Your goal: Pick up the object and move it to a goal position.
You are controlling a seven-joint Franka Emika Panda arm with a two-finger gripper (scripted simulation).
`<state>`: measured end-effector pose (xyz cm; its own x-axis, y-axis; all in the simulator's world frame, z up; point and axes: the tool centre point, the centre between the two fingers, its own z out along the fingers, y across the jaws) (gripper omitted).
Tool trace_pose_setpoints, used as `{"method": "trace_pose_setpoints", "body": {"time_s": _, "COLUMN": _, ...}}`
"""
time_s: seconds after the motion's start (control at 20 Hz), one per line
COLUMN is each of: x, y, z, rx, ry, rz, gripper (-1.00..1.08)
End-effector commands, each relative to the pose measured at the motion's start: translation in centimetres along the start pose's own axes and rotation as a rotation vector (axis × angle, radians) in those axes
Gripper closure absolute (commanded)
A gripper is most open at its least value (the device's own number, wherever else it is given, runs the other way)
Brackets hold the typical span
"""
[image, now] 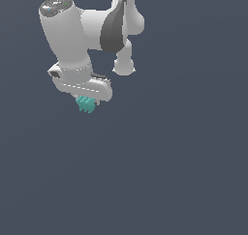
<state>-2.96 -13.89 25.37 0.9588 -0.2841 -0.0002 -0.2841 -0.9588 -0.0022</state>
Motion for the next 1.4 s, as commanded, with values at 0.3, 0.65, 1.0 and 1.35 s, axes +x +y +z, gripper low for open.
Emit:
{"method": "trace_pose_setpoints", "body": {"time_s": 0.3, "x": -2.8, "y": 3.7, "z": -9.8, "rx": 0.000, "ry": 0.000, "rz": 0.000, "gripper": 1.08}}
{"method": "trace_pose_setpoints", "body": {"time_s": 0.65, "x": -4.8, "y": 6.5, "z": -17.3, "rx": -0.001, "ry": 0.000, "rz": 0.001, "gripper": 1.08}}
{"method": "trace_pose_setpoints", "body": {"time_s": 1.0, "x": -6.0, "y": 8.5, "z": -22.5, "rx": -0.001, "ry": 0.000, "rz": 0.000, "gripper": 1.08}}
{"method": "trace_pose_setpoints", "body": {"time_s": 1.35, "x": -6.4, "y": 9.4, "z": -25.0, "rx": -0.002, "ry": 0.000, "rz": -0.001, "gripper": 1.08}}
